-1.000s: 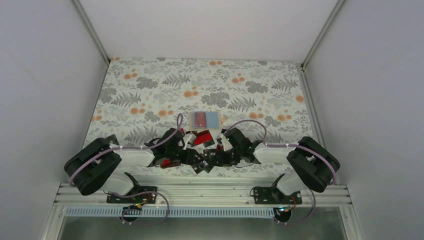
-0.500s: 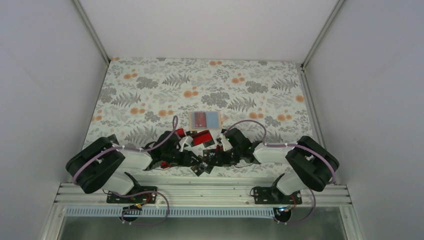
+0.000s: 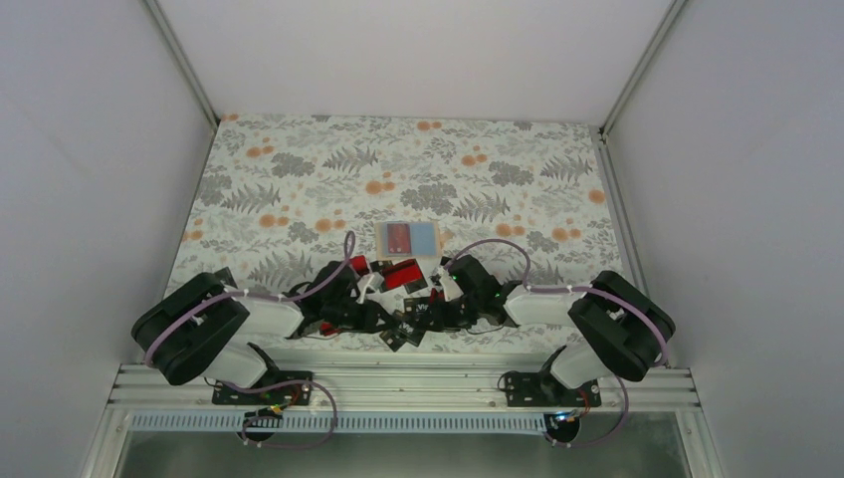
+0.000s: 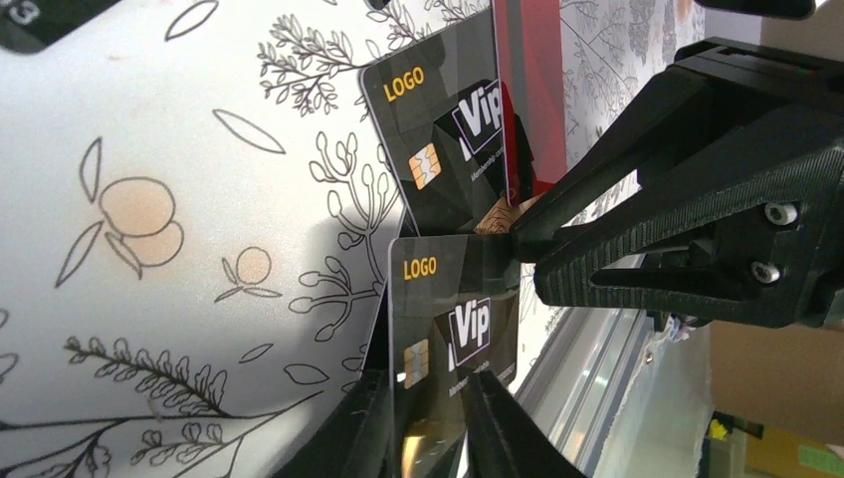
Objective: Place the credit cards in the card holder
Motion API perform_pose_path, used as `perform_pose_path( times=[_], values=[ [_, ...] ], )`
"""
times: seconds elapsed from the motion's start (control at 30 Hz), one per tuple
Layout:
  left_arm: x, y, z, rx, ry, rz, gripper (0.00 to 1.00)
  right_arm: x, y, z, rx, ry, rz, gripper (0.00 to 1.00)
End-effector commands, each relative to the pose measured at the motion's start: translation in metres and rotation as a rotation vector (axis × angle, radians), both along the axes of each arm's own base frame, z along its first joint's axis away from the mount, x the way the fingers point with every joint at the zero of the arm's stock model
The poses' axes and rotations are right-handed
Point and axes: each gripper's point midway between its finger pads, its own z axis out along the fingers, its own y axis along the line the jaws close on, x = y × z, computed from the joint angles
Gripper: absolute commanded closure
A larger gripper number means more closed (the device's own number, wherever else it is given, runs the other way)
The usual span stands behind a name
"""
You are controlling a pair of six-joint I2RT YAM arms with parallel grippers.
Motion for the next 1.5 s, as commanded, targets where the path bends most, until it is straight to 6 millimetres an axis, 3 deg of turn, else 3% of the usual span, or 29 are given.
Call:
perform_pose_path(
  times=[0.0,0.17,0.27,0.4,0.6,0.73,0.87,0.97,1.1,1.27,1.47],
  values=[
    [0.007,-0.008,0.007,-0.025,-0.031,-0.020,0.84,-0.016,-0.035,-0.039,-0.189,0.048,-0.038,0.80],
    [0.009,-0.012,0.010,-0.036,-0.030,-0.024,0.96,-0.014,-0.035,-0.035,-0.186,0.034,-0.044,0.80],
    [0.012,-0.013,0.010,-0.025,-0.035,-0.025,0.98,-0.011,-0.034,-0.031,-0.185,0.017,-0.046,0.79],
    [0.019,-0.012,0.015,0.025,-0.075,-0.037,0.98,0.001,-0.032,-0.013,-0.181,-0.058,-0.043,0.67],
    [0.040,-0.010,0.037,0.081,-0.146,-0.115,0.97,0.042,-0.027,0.048,-0.142,-0.277,-0.041,0.31],
    [0.046,-0.012,0.068,0.071,-0.172,-0.204,0.98,0.064,-0.023,0.098,-0.037,-0.415,-0.024,0.17],
    [0.043,-0.021,0.106,0.007,-0.186,-0.287,0.98,0.062,-0.012,0.140,0.099,-0.521,0.053,0.10],
    [0.042,-0.025,0.141,-0.031,-0.232,-0.335,0.98,0.050,-0.005,0.160,0.197,-0.552,0.125,0.10],
    [0.035,-0.029,0.169,-0.098,-0.258,-0.394,0.98,0.036,0.000,0.169,0.273,-0.549,0.194,0.10],
    [0.030,-0.032,0.175,-0.136,-0.247,-0.411,0.98,0.027,0.000,0.178,0.315,-0.552,0.224,0.15],
    [0.027,-0.034,0.180,-0.171,-0.254,-0.430,0.98,0.015,0.001,0.181,0.371,-0.530,0.250,0.51]
  ],
)
